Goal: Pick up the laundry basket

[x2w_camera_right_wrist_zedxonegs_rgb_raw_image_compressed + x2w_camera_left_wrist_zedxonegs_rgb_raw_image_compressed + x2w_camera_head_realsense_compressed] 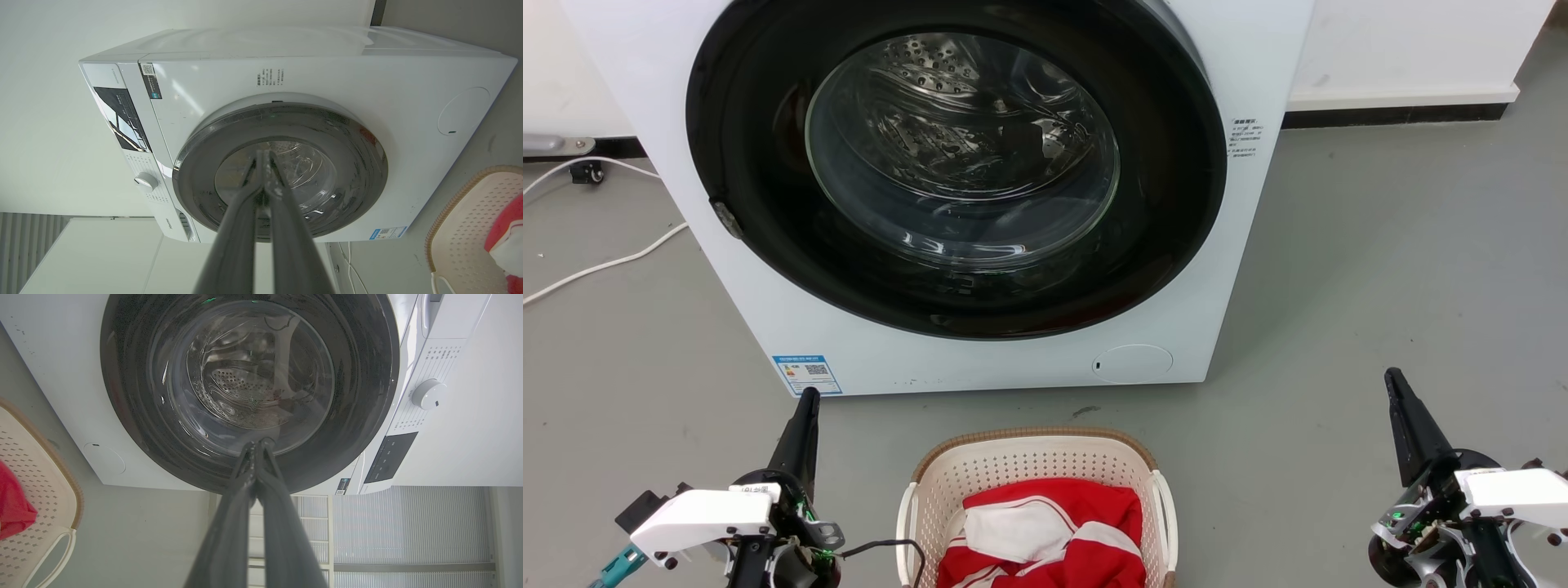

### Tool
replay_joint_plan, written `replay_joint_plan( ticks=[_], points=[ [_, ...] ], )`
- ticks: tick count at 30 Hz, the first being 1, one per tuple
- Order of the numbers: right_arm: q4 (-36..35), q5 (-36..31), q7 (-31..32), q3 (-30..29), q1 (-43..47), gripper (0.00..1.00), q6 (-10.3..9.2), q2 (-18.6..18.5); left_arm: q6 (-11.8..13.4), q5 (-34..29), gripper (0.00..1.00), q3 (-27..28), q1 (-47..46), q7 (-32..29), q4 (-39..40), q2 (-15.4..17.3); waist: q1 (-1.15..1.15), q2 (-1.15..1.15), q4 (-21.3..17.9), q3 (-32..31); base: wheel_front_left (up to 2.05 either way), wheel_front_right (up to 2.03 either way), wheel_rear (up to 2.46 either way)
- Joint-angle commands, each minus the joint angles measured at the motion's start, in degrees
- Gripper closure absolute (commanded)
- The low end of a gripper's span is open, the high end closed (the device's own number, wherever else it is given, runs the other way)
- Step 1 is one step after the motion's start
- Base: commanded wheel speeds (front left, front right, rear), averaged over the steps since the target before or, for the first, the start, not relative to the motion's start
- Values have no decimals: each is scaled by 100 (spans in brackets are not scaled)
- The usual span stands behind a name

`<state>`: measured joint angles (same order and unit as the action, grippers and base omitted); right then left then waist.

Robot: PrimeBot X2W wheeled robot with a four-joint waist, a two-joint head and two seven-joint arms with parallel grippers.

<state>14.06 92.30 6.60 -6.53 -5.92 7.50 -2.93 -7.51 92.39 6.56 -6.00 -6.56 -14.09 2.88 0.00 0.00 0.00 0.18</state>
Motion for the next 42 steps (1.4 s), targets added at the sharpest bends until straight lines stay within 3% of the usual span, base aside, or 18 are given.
replay_joint_plan(
  ticks=[1, 21, 22, 28, 42],
  points=[
    [-1, 22, 9, -3, -56, 100, -2, 9, -15, 5, 100, 10, -44, -14, -2, -3, 0, 0, 0, 0, 0, 0, 0],
    [-1, 22, 8, -2, -56, 100, -2, 9, -15, 5, 100, 9, -44, -15, -2, -3, 0, 0, 0, 0, 0, 0, 0],
    [2, 0, 0, 0, 0, 0, 0, 0, 1, 0, 0, -1, 1, 0, -2, 0, 0, 0, 0, 0, 0, 0, 0],
    [128, -64, -94, 34, 124, 0, -1, 6, 3, -76, 0, -46, 119, 95, -100, -18, 0, 0, 0, 4, 0, 0, 0],
    [-345, -2046, -534, 75, 175, 0, -1, 5, 156, -1888, 0, -134, 113, 534, 347, -12, 0, 0, 1, 39, 0, 0, 0]
  ],
)
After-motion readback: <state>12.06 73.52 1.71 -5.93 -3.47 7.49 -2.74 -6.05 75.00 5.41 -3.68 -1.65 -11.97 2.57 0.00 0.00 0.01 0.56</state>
